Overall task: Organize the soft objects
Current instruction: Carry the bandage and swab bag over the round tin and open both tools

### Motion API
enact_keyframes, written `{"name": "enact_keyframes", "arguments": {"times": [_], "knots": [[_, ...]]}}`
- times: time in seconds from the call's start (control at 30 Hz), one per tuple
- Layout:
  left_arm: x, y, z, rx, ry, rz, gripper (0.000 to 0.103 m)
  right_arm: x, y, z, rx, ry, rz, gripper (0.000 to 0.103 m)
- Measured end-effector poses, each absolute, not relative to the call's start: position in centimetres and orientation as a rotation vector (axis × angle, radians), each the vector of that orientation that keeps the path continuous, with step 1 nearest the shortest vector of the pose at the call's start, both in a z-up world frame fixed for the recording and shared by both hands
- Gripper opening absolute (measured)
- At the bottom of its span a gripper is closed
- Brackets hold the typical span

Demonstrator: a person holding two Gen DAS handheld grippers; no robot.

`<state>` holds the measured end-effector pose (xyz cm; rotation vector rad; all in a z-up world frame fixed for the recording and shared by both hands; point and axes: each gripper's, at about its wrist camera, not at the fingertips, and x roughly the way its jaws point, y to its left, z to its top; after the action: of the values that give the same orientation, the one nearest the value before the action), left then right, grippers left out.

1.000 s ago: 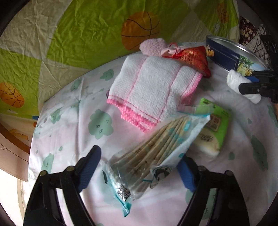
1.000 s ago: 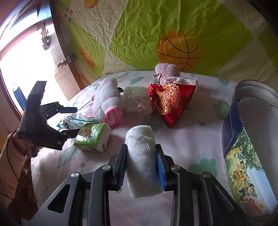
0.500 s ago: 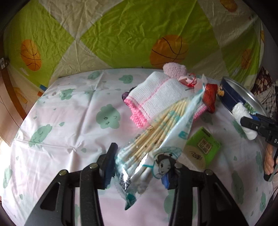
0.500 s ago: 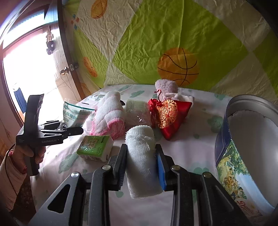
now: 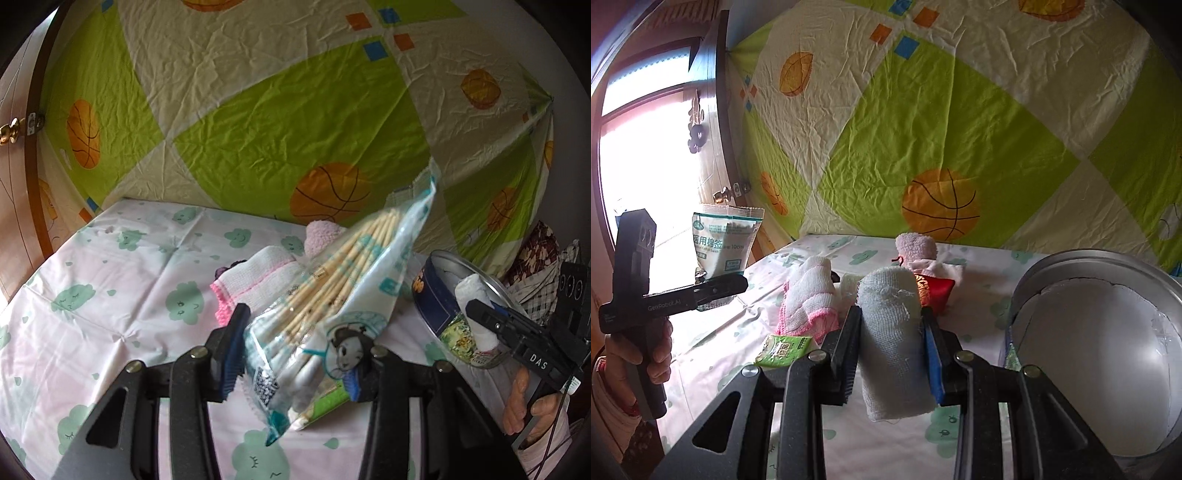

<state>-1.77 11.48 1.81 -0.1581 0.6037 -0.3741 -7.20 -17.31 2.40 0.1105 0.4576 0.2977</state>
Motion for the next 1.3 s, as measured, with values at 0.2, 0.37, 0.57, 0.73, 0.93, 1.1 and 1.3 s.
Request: {"name": "enact_keyframes", "arguments": {"times": [0.2, 0.37, 0.57, 0.73, 0.93, 1.1, 1.3], "knots": [[-1.9, 7.3, 3.4, -0.169, 0.576, -0.424, 0.043, -8.3, -21.3, 3.2, 0.12, 0.404, 0.242, 0.033], [-2.0, 2.8, 4.0, -0.157, 0.552, -0.472, 0.043, -9.1, -24.8, 3.8, 0.155, 0.37, 0.197, 0.033], [-1.6, -2.7, 4.3, -0.178, 0.564, -0.545, 0.043, -9.8, -28.7, 4.2, 0.137, 0.339, 0.092, 0.033], [-2.0, -7.4, 4.5, -0.146, 0.558, -0.587, 0.043, -10.5, -34.3, 4.5, 0.196, 0.324, -0.038, 0.033], [-1.7, -13.4, 4.1, -0.135, 0.593, -0.644, 0.043, -10.2, -39.0, 3.7, 0.221, 0.362, -0.205, 0.033], [-1.5, -18.5, 2.9, -0.089, 0.631, -0.654, 0.043, -9.4, -41.3, 2.4, 0.268, 0.434, -0.28, 0.034], [-0.9, -21.7, 0.7, -0.059, 0.698, -0.628, 0.043, -8.7, -40.8, 1.8, 0.219, 0.485, -0.314, 0.034]]}}
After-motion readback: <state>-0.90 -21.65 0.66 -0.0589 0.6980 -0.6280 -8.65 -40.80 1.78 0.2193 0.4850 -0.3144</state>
